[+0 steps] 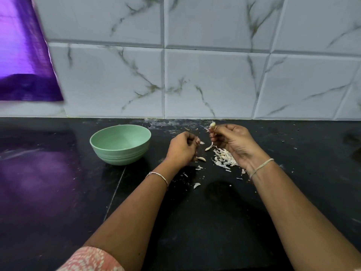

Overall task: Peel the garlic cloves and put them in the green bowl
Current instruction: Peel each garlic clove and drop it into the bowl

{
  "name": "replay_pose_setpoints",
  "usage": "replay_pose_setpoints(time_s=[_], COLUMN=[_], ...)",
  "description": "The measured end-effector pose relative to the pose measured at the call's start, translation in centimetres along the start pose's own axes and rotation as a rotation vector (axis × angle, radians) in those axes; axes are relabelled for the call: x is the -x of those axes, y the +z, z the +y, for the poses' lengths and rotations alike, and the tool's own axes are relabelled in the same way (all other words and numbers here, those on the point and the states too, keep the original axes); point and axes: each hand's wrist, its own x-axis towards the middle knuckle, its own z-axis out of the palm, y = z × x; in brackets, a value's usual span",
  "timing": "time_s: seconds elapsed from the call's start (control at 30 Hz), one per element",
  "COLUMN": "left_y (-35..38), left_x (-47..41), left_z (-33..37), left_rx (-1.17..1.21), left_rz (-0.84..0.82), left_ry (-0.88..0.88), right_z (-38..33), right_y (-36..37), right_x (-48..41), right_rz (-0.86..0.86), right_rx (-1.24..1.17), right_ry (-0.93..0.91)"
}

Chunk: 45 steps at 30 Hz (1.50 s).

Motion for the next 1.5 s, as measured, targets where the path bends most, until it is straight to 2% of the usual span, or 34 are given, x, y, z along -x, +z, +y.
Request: replay_pose_setpoints(time_s=[0.07, 0.2, 0.3, 0.4, 0.67, 0.77, 0.9, 0.97, 1.5], left_y=[0.1, 0.8, 1.6, 2.1, 2.0, 1.7, 0.6, 0.0, -0.4], left_x=[-0.3, -0.4, -0.2, -0.1, 0.1, -0.2, -0.2, 0.0, 0.1], left_z=[-0.5, -0.3, -0.1, -0.2, -0.1, 0.1, 1.2, 1.5, 1.3], left_rx=[-0.202, -0.315, -0.313, -0.408, -0.533, -0.379, 0.178, 0.328, 0.422], left_rz=[0.029, -0.007, -0.043, -0.027, -0.098, -0.034, -0.01, -0.043, -0.055], left_ry=[0.106, 0.23, 0.216, 0.188, 0.226, 0.209, 0.113, 0.07, 0.109], right_z=[-0.6, -0.9, -0.8, -0.4, -0.1, 0.1, 0.3, 0.5, 1.3], right_y=[-0.5, -1.5, -1.6, -1.5, -1.3, -1.2, -0.9, -0.6, 0.2], right_x=[-0.1, -0.4, -0.6, -0.7, -0.6, -0.5, -0.5, -0.5, -0.5], right_rz=[0.052, 0.169, 0.194, 0.197, 0.178, 0.178, 0.198, 0.203, 0.12], right_rx=[-0.067, -0.11, -0.112, -0.079, 0.022, 0.07, 0.167, 0.173, 0.268], right_ry=[0.013, 0.033, 0.055, 0.069, 0.081, 0.056, -0.047, -0.09, -0.177])
